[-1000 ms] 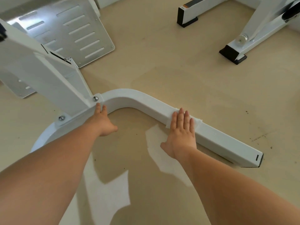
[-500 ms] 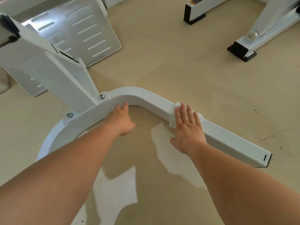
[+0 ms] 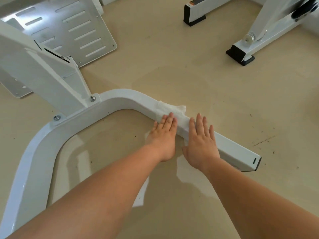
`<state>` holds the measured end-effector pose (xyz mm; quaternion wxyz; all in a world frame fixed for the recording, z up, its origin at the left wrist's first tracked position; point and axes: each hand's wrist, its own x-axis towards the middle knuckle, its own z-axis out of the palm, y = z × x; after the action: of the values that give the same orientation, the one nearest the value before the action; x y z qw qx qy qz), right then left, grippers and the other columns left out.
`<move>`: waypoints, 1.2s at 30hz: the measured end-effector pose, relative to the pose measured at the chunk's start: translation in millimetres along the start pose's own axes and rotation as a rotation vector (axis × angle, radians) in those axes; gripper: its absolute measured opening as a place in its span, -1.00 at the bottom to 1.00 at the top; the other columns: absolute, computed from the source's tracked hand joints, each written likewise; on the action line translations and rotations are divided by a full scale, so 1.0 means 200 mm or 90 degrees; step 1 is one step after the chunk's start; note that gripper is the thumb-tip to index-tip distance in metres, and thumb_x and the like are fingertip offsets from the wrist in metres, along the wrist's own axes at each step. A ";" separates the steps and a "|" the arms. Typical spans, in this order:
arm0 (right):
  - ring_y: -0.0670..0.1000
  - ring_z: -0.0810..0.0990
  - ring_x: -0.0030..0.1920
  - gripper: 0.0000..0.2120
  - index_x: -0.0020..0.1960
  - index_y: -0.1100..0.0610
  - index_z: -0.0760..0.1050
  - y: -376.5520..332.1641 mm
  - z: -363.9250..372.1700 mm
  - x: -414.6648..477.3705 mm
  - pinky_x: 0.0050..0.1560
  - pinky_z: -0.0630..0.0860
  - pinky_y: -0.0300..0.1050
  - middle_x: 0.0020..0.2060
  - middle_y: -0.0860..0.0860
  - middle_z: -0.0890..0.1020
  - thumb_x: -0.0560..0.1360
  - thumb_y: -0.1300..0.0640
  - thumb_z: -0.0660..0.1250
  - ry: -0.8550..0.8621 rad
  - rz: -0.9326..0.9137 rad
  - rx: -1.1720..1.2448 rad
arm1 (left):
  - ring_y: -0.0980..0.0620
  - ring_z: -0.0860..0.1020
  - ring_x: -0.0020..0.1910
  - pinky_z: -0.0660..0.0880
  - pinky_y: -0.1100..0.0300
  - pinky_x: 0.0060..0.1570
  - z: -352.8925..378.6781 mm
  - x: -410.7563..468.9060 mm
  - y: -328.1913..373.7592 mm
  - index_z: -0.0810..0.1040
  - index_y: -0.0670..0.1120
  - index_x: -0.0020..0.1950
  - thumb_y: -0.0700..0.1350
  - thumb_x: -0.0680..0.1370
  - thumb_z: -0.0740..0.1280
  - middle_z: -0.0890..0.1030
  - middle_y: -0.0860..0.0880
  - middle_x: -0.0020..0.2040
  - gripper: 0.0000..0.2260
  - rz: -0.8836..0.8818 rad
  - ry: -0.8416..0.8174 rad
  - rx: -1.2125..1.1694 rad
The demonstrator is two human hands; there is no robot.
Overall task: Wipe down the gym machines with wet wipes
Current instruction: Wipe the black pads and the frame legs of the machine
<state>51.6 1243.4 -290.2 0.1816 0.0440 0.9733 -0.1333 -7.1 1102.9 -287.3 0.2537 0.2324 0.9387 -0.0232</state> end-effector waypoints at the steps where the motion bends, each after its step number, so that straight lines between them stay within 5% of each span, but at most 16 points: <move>1: 0.19 -0.45 0.58 -0.12 0.62 0.21 -0.40 0.01 0.02 -0.02 0.61 -0.30 0.18 0.59 0.19 -0.41 0.60 -0.04 0.13 -0.007 0.014 -0.025 | -0.04 -0.34 0.60 -0.27 -0.10 0.57 -0.01 0.02 0.00 -0.35 -0.06 0.62 -0.07 0.59 0.22 -0.41 -0.02 0.60 -0.17 -0.004 0.003 0.013; 6: 0.28 -0.54 0.52 0.06 0.50 0.22 -0.59 0.02 0.04 -0.04 0.57 -0.34 0.30 0.52 0.22 -0.52 0.56 -0.21 0.20 -0.054 0.036 -0.100 | -0.11 -0.28 0.62 -0.22 -0.20 0.56 -0.05 0.10 -0.02 -0.33 -0.03 0.63 -0.15 0.55 0.20 -0.32 -0.06 0.63 -0.17 -0.032 0.024 0.061; 11: 0.23 -0.57 0.51 0.05 0.56 0.15 -0.54 -0.09 0.00 0.09 0.56 -0.36 0.29 0.52 0.15 -0.55 0.56 -0.18 0.23 -0.054 -0.043 -0.129 | -0.12 -0.29 0.61 -0.18 -0.20 0.57 -0.11 0.17 -0.20 -0.33 0.01 0.63 -0.14 0.56 0.21 -0.40 -0.09 0.61 -0.16 -0.069 0.020 0.074; 21: 0.28 -0.57 0.50 0.27 0.53 0.14 -0.60 -0.23 -0.02 0.20 0.53 -0.40 0.33 0.50 0.13 -0.58 0.43 -0.35 0.36 -0.181 -0.014 -0.128 | -0.07 -0.26 0.62 -0.21 -0.26 0.54 -0.24 0.19 -0.66 -0.40 -0.03 0.60 -0.06 0.54 0.25 -0.39 -0.05 0.61 -0.09 -0.213 -0.059 0.071; 30: 0.19 -0.54 0.54 0.19 0.60 0.10 -0.49 -0.38 -0.05 0.35 0.56 -0.36 0.27 0.57 0.09 -0.48 0.42 -0.16 0.37 -0.135 -0.052 -0.092 | -0.07 -0.37 0.59 -0.23 -0.20 0.56 -0.13 0.22 -0.37 -0.43 -0.03 0.59 -0.25 0.52 0.21 -0.46 -0.06 0.58 -0.09 -0.109 -0.029 0.016; 36: 0.21 -0.56 0.52 0.37 0.57 0.09 -0.54 -0.36 -0.09 0.37 0.55 -0.38 0.30 0.53 0.09 -0.54 0.32 -0.36 0.46 -0.198 -0.055 -0.107 | -0.05 -0.35 0.60 -0.18 -0.25 0.55 -0.17 0.23 -0.55 -0.42 -0.01 0.60 -0.27 0.51 0.17 -0.46 -0.03 0.58 -0.11 -0.152 -0.019 -0.001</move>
<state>-33.6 1182.0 -284.1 0.3268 -0.0343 0.9423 -0.0640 -107.6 1029.6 -288.8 0.2635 0.1181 0.9558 -0.0560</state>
